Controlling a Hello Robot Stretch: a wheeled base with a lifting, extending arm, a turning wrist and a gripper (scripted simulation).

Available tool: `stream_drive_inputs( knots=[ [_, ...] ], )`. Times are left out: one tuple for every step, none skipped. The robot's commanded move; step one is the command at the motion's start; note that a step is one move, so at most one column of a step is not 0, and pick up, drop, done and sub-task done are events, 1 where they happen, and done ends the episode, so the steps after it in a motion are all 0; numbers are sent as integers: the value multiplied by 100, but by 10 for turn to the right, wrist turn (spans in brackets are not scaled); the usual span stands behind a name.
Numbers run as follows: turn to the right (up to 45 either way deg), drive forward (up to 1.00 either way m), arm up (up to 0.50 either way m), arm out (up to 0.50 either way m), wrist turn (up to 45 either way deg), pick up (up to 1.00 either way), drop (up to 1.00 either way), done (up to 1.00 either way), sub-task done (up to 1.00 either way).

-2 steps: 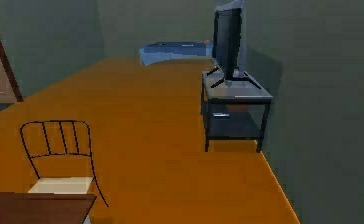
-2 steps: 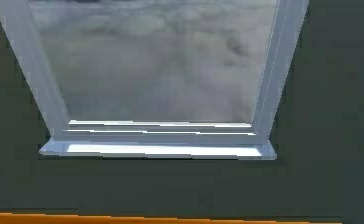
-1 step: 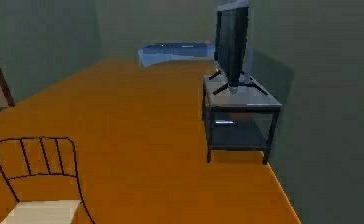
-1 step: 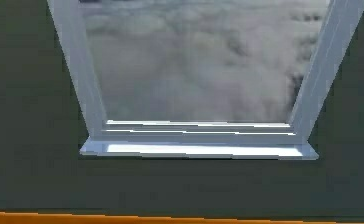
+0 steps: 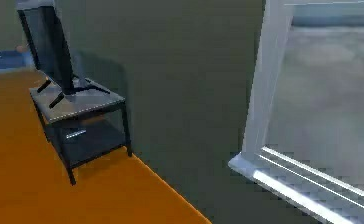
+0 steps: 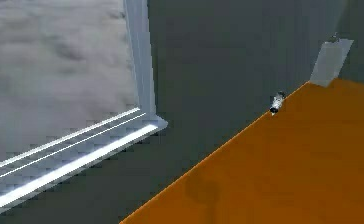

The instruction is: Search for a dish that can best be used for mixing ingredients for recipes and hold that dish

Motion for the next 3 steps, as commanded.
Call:
stream_drive_inputs(
  knots=[
    [450, 0, 0, 0, 0, 0, 0, 0, 0],
    [0, 5, 0, 0, 0, 0, 0, 0, 0],
    [-450, 0, 0, 0, 0, 0, 0, 0, 0]
  ],
)
